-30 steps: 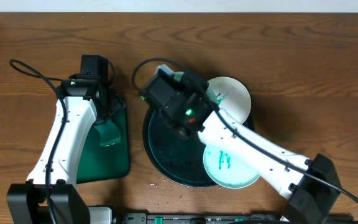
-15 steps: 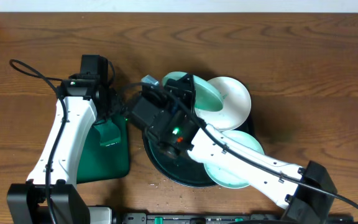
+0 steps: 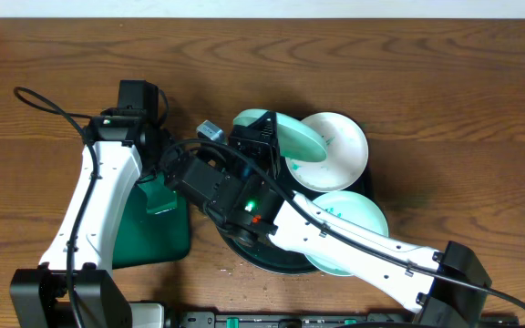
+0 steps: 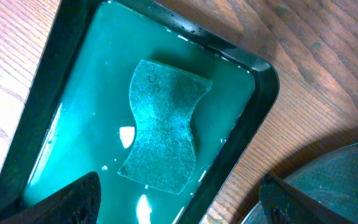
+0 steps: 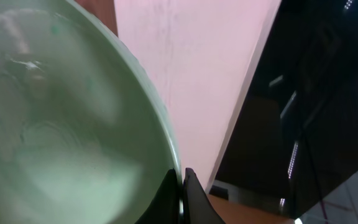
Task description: Clean dirty plates on tray and stack at the side
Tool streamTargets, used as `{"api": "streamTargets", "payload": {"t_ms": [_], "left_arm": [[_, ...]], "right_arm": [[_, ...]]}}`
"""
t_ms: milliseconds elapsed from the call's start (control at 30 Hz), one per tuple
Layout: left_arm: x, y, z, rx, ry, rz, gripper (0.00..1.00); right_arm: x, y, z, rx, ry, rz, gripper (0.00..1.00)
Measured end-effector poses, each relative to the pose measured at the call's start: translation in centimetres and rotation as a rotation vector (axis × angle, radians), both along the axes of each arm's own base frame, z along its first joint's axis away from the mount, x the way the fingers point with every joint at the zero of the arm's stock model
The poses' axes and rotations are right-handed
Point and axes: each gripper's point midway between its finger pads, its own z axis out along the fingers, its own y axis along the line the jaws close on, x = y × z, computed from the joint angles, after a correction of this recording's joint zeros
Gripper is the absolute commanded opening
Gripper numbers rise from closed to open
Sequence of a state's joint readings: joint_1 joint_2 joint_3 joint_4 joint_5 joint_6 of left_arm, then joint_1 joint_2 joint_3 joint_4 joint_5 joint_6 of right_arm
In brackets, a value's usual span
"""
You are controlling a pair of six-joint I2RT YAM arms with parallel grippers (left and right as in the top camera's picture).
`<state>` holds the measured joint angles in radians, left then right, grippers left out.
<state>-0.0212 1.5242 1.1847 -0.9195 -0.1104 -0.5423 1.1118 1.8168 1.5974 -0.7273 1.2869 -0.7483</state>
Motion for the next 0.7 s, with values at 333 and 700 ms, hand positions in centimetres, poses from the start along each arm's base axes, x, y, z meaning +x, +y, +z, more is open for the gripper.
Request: {"api": "streamTargets", "payload": {"t_ms": [333,700], "left_arm": [[-0.2,0.0,0.0,0.000,0.006,0.000,0.82],[-0.2,0.0,0.0,0.000,0.008,0.000,0.82]], "right_arm": [[-0.5,0.5,-1.0,0.090,0.034,0.012,0.01],[-1.1,-0.1,-3.6,0.214,0.146,-0.007,0.01]]}}
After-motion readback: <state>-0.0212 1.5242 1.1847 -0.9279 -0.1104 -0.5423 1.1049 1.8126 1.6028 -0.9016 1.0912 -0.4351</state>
